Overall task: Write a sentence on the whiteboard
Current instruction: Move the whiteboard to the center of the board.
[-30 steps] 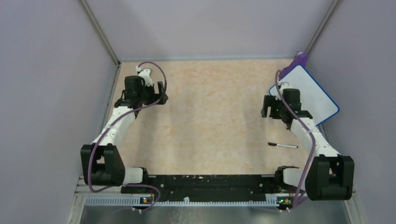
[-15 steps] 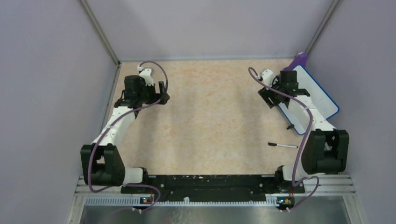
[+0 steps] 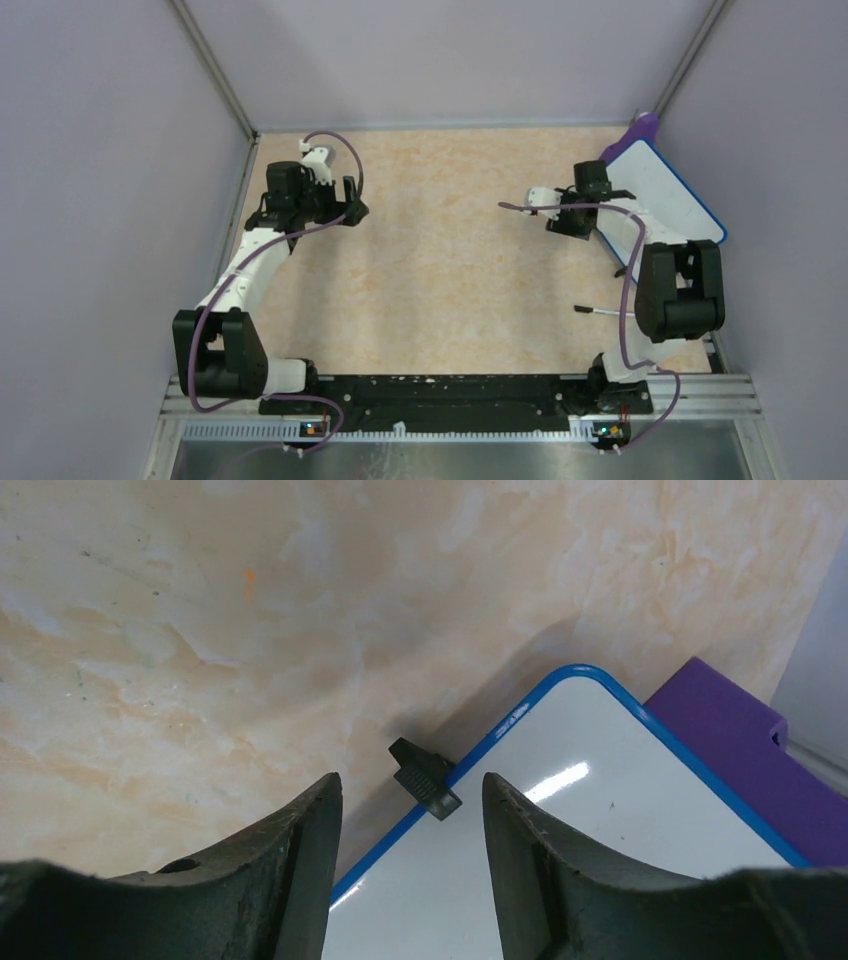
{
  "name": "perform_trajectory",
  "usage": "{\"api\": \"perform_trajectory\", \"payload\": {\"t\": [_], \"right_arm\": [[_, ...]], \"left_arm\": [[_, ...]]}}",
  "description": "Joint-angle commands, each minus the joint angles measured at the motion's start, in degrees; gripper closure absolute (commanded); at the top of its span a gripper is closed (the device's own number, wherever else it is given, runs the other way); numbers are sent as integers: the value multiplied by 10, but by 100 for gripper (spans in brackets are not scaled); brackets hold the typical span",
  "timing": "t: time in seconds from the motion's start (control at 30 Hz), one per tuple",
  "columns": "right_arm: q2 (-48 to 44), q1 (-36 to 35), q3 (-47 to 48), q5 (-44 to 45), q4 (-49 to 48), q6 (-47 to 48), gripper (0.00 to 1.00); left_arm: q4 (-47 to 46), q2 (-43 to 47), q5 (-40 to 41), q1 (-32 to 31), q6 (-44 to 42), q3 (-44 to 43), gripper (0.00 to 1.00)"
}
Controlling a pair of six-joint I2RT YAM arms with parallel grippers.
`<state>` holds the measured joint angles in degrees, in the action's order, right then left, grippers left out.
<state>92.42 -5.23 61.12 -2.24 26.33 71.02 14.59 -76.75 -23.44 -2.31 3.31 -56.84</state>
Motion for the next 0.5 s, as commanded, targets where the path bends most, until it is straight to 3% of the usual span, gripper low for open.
{"api": "perform_trajectory", "payload": {"t": [0.0,0.47], "right_arm": [[31,-7,1,27,-29,87,48],[95,-8,-4,106,-31,212,57]], "left_arm": [[-11,2,-24,0,-9,-4,1],[-13,-4,-24,0,-15,-9,1]]}}
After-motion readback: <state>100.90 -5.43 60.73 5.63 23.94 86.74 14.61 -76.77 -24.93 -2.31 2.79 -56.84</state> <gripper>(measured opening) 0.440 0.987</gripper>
